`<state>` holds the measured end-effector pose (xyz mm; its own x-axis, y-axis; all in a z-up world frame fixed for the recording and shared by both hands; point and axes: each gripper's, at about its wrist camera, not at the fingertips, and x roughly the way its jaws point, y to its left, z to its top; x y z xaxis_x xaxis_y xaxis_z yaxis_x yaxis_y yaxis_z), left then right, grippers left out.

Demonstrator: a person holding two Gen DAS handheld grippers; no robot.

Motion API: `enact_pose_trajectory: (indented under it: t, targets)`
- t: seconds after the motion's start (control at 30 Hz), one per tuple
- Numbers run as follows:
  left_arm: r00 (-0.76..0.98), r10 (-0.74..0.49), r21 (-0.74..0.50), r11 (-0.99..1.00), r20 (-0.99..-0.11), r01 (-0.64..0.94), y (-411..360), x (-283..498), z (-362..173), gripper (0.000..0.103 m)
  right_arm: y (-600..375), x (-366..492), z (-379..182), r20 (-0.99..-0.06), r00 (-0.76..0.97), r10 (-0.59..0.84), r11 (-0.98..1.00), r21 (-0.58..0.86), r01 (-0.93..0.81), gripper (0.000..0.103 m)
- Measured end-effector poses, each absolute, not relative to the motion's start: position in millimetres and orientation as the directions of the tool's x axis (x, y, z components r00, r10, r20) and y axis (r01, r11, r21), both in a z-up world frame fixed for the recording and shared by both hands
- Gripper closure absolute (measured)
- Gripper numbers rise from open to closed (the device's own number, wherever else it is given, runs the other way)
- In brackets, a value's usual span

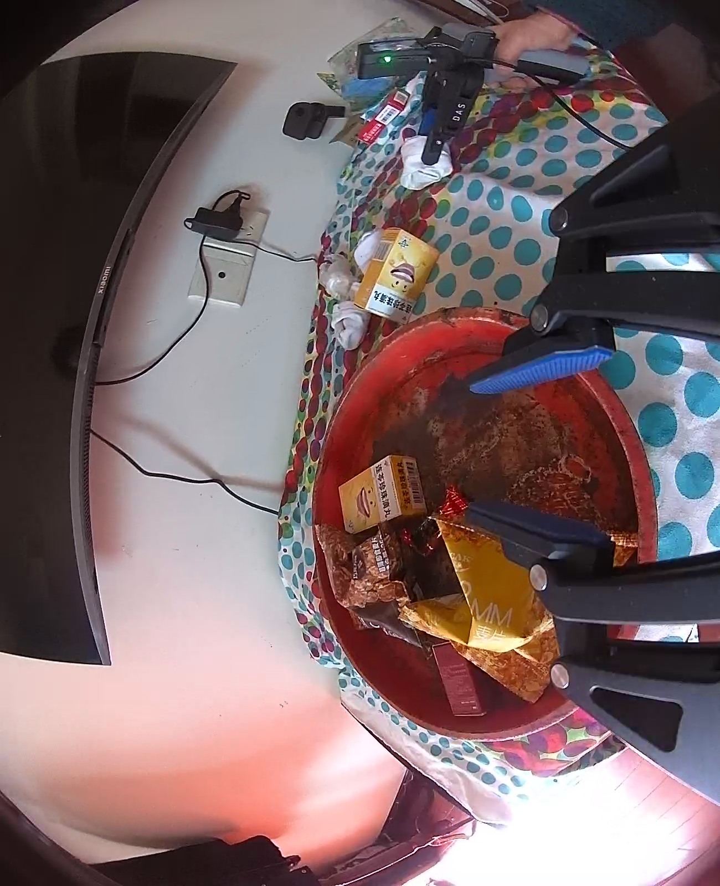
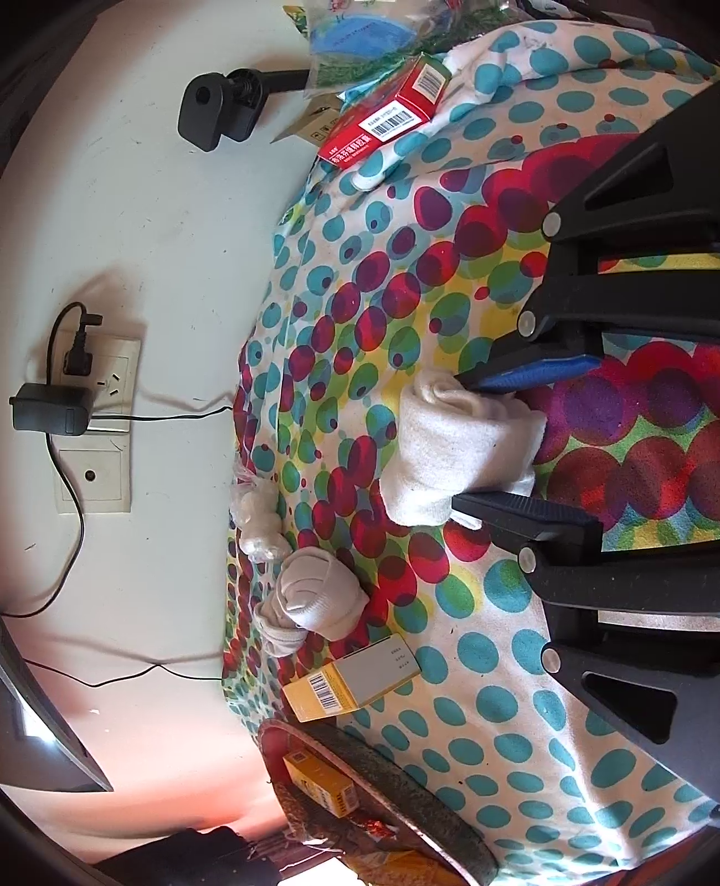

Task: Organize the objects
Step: 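Carry the white sock with the right gripper into the red tray and release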

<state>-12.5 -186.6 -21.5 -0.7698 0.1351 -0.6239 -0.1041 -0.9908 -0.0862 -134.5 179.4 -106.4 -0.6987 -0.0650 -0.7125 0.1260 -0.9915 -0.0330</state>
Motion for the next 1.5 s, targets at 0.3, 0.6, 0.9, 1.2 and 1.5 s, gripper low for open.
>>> enact_pose_trajectory:
  t: [0.3,0.6,0.9,1.2,1.5]
  targets:
    - [-0.736,0.184,-0.101,-0.983,-0.651,-0.156,-185,-15,-39,0.062,167,-132,-101,-0.718,-0.694,-0.051,-0.993,-0.035,0.108,0.072]
    - [-0.718,0.15,-0.11,-0.989,-0.68,-0.103,-199,-23,-49,0.062,145,-126,-64,-0.687,-0.717,-0.117,-0.985,-0.009,0.17,0.072]
    - [-0.712,0.135,-0.096,-0.991,-0.69,-0.094,-198,-24,-52,0.062,88,-124,-24,-0.666,-0.698,-0.263,-0.946,0.035,0.323,0.072]
    - [-0.702,0.107,-0.069,-0.994,-0.704,-0.082,-198,-27,-55,0.062,8,-139,-15,-0.704,-0.626,-0.335,-0.888,0.015,0.459,0.072]
    - [-0.683,0.094,-0.074,-0.996,-0.725,-0.059,-204,-32,-62,0.062,-56,-187,-30,-0.752,-0.592,-0.289,-0.875,-0.043,0.482,0.072]
